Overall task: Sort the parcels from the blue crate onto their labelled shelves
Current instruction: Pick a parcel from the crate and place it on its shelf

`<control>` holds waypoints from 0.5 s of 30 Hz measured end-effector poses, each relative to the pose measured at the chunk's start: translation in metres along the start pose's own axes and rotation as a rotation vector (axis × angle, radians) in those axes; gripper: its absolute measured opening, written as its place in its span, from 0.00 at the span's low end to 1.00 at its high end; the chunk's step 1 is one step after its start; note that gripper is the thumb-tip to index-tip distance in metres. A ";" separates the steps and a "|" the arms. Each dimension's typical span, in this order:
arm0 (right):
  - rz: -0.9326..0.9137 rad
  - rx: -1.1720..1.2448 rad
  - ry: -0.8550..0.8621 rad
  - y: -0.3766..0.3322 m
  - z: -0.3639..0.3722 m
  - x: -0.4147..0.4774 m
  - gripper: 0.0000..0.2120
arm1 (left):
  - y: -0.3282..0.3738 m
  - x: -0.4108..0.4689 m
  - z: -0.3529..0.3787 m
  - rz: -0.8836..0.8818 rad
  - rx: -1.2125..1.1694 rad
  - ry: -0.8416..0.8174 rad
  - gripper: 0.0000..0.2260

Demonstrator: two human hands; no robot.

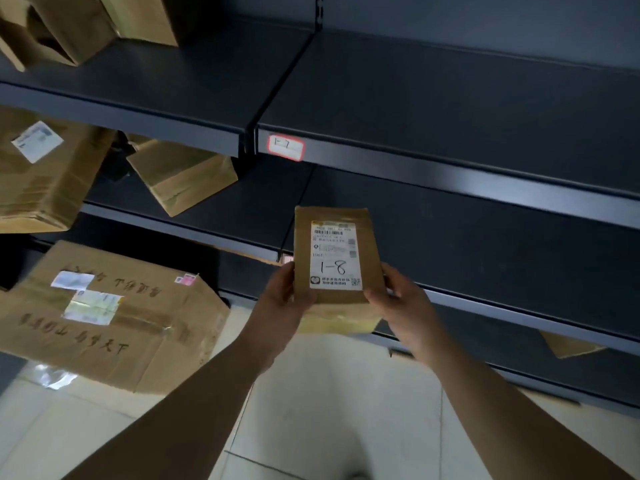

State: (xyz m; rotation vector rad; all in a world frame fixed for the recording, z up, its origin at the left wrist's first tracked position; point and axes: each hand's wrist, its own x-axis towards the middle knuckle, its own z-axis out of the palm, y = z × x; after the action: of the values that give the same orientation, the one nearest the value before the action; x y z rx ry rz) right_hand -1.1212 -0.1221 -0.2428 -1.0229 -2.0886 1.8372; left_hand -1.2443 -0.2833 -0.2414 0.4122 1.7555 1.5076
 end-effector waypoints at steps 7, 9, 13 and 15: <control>-0.095 -0.067 0.083 0.014 -0.004 0.095 0.15 | -0.010 0.108 -0.008 0.049 0.073 -0.087 0.23; -0.112 -0.079 0.106 0.018 -0.002 0.116 0.16 | -0.012 0.129 -0.009 0.039 0.057 -0.106 0.25; -0.118 -0.129 0.115 0.026 0.004 0.151 0.19 | -0.021 0.164 -0.015 0.024 0.073 -0.093 0.28; -0.127 -0.168 0.125 0.030 0.007 0.164 0.21 | -0.026 0.178 -0.017 0.024 0.075 -0.100 0.28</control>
State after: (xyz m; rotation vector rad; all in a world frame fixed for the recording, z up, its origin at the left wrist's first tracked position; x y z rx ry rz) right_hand -1.2362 -0.0304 -0.3210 -0.9886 -2.2072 1.5204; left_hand -1.3667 -0.1809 -0.3265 0.5394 1.7378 1.4169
